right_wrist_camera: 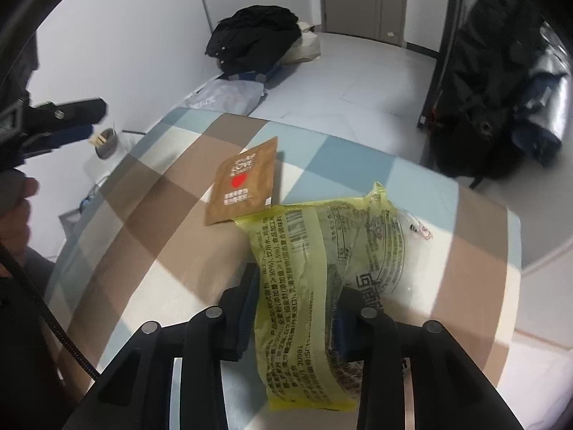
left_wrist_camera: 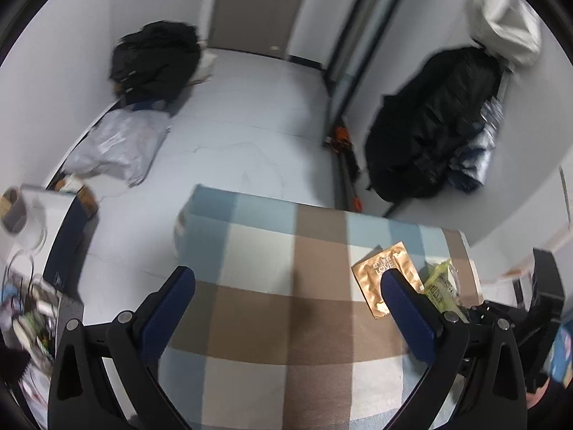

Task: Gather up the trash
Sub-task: 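Grasp the large yellow snack bag with the right tool, then grasp the brown LOVE packet with the left tool while the right tool holds the yellow bag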

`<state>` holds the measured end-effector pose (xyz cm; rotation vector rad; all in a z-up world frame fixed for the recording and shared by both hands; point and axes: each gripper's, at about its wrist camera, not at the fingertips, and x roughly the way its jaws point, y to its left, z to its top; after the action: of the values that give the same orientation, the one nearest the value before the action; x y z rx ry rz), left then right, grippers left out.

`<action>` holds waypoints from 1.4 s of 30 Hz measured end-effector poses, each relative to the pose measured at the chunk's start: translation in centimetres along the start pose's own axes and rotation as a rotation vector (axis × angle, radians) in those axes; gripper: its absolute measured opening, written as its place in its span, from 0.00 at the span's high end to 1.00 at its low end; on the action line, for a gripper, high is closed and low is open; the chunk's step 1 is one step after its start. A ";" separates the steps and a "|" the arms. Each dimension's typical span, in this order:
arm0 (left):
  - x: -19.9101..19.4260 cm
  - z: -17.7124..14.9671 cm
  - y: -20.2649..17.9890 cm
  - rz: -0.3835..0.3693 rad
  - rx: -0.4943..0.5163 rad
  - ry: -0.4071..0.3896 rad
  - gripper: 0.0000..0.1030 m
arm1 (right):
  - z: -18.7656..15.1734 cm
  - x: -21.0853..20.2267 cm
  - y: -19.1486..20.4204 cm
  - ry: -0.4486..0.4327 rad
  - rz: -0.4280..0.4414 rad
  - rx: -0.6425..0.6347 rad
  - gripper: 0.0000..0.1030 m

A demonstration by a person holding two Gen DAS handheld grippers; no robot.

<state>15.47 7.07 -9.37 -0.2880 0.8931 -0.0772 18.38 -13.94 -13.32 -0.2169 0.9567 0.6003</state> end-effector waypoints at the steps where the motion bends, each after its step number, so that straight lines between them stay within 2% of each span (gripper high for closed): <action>1: 0.1 0.0 -0.7 -0.007 0.033 0.006 0.01 | -0.4 -0.5 -0.1 -0.003 0.003 0.006 0.69; 6: 0.8 -0.2 -4.0 -0.045 0.185 0.048 0.01 | -2.2 -2.0 -0.1 0.010 0.038 0.025 0.80; 11: 2.8 -0.5 -7.7 -0.102 0.395 0.151 0.01 | -4.0 -2.9 -0.4 0.018 0.081 0.058 0.82; 14: 4.4 -0.8 -9.0 -0.094 0.501 0.210 0.01 | -5.0 -3.4 -0.7 0.015 0.098 0.080 0.82; 19: 6.8 -1.3 -10.5 -0.082 0.595 0.310 0.01 | -6.7 -4.5 -1.6 -0.009 0.116 0.145 0.82; 23: 8.3 -2.5 -11.8 -0.050 0.736 0.392 0.01 | -7.4 -5.0 -2.2 -0.021 0.120 0.171 0.82; 27: 9.0 -2.2 -10.9 -0.038 0.734 0.446 0.01 | -7.7 -5.2 -3.0 -0.032 0.139 0.191 0.82; 30: 9.4 -1.8 -10.5 -0.044 0.730 0.447 0.01 | -8.1 -5.7 -3.5 -0.048 0.152 0.214 0.82; 34: 9.5 -1.7 -10.4 -0.087 0.780 0.450 0.01 | -8.2 -5.9 -4.0 -0.064 0.162 0.229 0.82; 37: 9.4 -1.5 -10.6 -0.092 0.801 0.465 0.02 | -8.2 -6.0 -4.4 -0.080 0.193 0.248 0.82; 40: 9.1 -1.7 -11.1 -0.100 0.814 0.461 0.08 | -8.1 -6.2 -4.6 -0.097 0.200 0.255 0.82; 42: 8.9 -1.8 -11.3 -0.102 0.819 0.461 0.16 | -8.0 -6.2 -4.7 -0.098 0.198 0.260 0.82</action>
<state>20.24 -5.80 -13.99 0.4701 1.2217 -0.6066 12.79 -23.59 -13.26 0.1391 0.9573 0.6545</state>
